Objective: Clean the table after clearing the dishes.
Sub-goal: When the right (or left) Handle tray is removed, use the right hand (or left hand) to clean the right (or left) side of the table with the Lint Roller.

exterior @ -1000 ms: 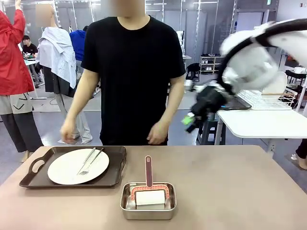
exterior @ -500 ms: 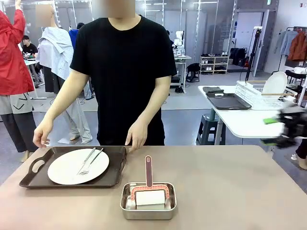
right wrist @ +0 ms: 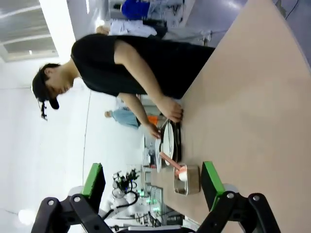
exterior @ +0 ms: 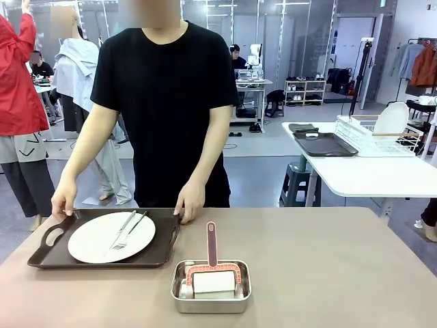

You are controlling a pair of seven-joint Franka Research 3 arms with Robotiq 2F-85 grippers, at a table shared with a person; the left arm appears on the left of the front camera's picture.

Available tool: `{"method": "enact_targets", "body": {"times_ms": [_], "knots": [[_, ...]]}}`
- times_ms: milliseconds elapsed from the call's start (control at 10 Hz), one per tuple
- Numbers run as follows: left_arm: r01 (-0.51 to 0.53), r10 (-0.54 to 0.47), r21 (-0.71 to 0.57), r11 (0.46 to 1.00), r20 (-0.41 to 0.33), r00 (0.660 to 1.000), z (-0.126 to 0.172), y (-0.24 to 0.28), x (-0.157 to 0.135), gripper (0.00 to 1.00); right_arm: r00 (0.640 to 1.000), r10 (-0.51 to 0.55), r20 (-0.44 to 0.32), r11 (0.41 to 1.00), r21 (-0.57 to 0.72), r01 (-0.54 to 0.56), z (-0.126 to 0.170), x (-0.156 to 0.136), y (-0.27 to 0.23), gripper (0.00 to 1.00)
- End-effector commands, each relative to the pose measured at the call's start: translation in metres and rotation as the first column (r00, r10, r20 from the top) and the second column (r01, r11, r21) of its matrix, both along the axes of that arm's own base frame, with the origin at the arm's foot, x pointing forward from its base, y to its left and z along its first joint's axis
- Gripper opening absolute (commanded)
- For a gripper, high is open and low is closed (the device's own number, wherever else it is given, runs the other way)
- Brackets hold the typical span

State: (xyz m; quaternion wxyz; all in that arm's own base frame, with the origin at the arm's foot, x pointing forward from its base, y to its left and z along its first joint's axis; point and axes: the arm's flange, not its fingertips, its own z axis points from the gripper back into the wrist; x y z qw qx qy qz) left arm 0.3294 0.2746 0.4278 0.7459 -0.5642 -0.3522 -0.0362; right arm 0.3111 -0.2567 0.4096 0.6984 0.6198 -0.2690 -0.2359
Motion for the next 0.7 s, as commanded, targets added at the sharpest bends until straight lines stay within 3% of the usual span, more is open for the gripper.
{"method": "enact_targets", "body": {"times_ms": [0,100,600], "knots": [[-0.004,0.004,-0.001,1.000,0.005,1.000,0.002,0.002,-0.003,1.00,0.999,-0.033,-0.009,0.999,-0.011,0.032,-0.002,0.016,0.024,1.00],[-0.004,0.004,-0.001,1.000,0.005,1.000,0.002,0.002,-0.003,1.00,1.000,0.000,0.000,1.000,0.000,0.000,0.000,0.000,0.000,1.00],[-0.004,0.004,-0.001,1.000,0.005,1.000,0.002,0.002,-0.003,1.00,1.000,0.000,0.000,1.000,0.000,0.000,0.000,0.000,0.000,1.00]]}}
